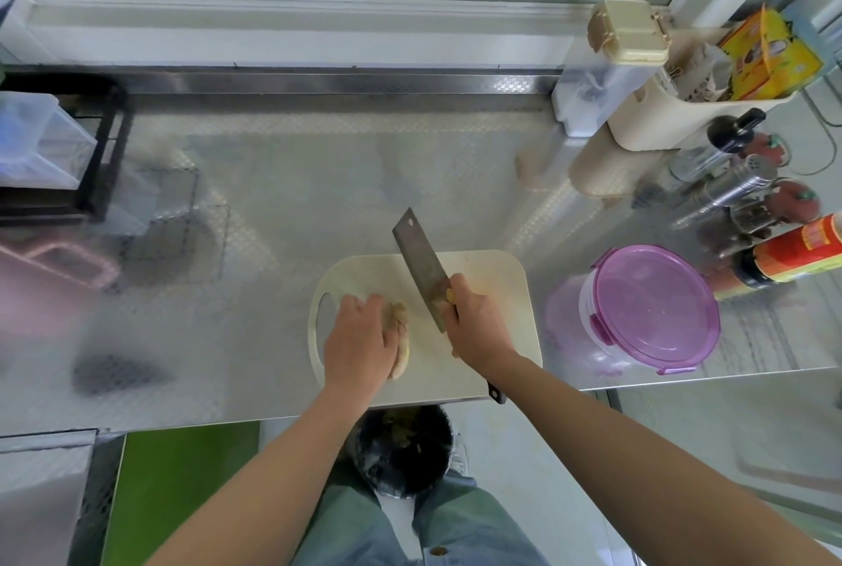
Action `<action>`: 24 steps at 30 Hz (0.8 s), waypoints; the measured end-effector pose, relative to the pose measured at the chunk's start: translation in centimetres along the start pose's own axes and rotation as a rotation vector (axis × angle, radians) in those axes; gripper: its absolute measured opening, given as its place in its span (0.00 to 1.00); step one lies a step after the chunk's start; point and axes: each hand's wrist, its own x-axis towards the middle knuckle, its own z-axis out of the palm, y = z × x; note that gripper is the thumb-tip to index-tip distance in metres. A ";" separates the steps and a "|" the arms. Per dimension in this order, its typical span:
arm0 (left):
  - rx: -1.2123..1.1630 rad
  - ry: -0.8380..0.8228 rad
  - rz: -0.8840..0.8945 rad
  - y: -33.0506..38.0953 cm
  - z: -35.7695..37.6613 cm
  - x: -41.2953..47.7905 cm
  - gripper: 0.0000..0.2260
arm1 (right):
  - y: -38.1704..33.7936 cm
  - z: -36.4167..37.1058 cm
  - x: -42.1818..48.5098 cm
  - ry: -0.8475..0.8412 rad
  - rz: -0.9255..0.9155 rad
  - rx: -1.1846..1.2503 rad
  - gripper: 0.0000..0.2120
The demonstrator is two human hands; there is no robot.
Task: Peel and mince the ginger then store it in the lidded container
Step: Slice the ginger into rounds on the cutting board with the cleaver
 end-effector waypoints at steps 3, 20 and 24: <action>0.062 -0.005 0.421 -1.3 0.2 -0.2 0.22 | 0.1 0.0 -0.4 -0.006 0.033 0.040 0.02; 0.220 -0.085 0.005 -0.3 -0.1 -0.1 0.18 | 0.3 0.1 -2.1 -0.030 -0.002 0.022 0.03; 0.040 0.051 0.029 -0.3 0.7 -0.6 0.12 | 0.4 0.9 -2.3 -0.024 -0.041 -0.050 0.12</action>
